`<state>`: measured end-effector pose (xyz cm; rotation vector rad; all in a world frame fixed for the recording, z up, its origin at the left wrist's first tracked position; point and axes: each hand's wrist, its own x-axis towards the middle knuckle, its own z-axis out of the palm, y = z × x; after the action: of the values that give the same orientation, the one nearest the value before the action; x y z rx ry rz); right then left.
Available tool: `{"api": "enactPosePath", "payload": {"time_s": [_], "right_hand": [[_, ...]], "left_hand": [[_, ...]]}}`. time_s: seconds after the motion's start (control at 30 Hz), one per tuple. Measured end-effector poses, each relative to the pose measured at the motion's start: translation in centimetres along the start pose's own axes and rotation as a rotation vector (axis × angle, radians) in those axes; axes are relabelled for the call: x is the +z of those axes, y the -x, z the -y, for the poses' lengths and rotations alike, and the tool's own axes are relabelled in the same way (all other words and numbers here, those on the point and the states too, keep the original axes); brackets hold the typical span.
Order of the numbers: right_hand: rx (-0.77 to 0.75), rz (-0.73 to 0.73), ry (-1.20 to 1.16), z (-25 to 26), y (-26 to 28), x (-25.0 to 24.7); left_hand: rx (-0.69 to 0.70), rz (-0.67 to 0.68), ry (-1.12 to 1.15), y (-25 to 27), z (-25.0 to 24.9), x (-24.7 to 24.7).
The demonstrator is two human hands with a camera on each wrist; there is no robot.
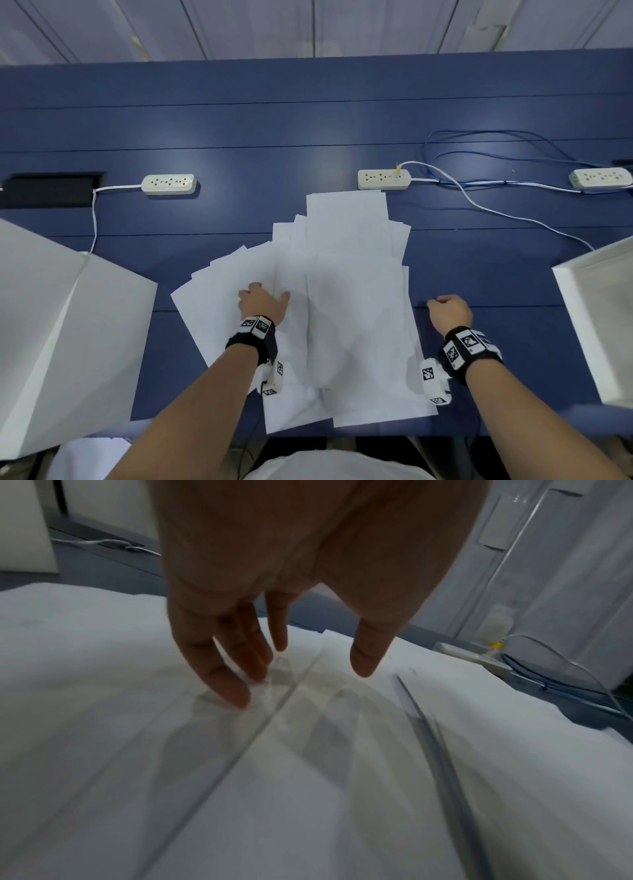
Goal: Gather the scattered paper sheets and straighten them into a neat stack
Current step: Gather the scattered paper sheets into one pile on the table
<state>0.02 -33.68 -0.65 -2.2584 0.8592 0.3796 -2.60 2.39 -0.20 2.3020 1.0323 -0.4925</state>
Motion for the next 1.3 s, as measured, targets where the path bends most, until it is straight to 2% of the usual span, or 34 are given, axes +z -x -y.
{"api": "enactPosePath", "payload": {"time_s": [0.13,0.23,0.33,0.4,0.47,0.57,0.63,0.7,0.83,0.93,1.07,1.17,1.23,1.3], "right_hand": [[-0.100,0.147,0.150,0.5,1.0,1.9],[-0.185,0.212,0.167,1.3,1.6,3.8],[-0.147,0.280,0.120,1.4,0.7,4.0],[-0.077,0.255,0.030,1.3,-1.0,3.2],[-0.017,0.157,-0.072,1.5,-3.6,1.9],[0.034,0.115,-0.210,3.0,-7.0,0.0],[0.047,0.128,-0.287,4.3,-8.6,-0.4],[0.028,0.159,-0.325,5.9,-9.0,0.1],[-0.082,0.289,-0.307,8.5,-8.5,2.9],[-0.201,0.292,-0.168,9.8,-7.4,4.5],[-0.238,0.290,-0.094,10.3,-6.7,5.6],[-0.156,0.244,-0.196,9.4,-7.6,4.7],[-0.081,0.187,-0.296,8.4,-8.6,3.5],[-0.011,0.127,-0.387,7.7,-9.8,2.4]], "left_hand": [[0.040,0.062,-0.048,1.0,-0.4,2.1],[0.087,0.089,-0.026,1.9,-1.7,3.5],[0.143,0.119,0.013,1.7,-2.3,3.4],[0.148,0.079,0.079,0.4,-1.6,1.6],[0.047,-0.040,0.125,-1.7,0.3,-1.3],[-0.301,-0.242,0.088,-4.7,4.0,-6.2],[-0.492,-0.255,0.079,-6.2,5.9,-7.9],[-0.562,-0.219,0.064,-7.0,6.4,-7.8],[-0.467,-0.214,0.150,-7.2,3.2,-5.4],[-0.347,-0.185,0.200,-7.2,0.0,-3.4],[-0.178,-0.072,0.256,-6.8,-3.5,-1.3],[-0.093,-0.112,0.287,-7.0,-4.3,-1.9],[-0.133,-0.159,0.250,-7.7,-3.5,-3.4],[-0.192,-0.126,0.233,-8.8,-2.5,-4.8]]}}
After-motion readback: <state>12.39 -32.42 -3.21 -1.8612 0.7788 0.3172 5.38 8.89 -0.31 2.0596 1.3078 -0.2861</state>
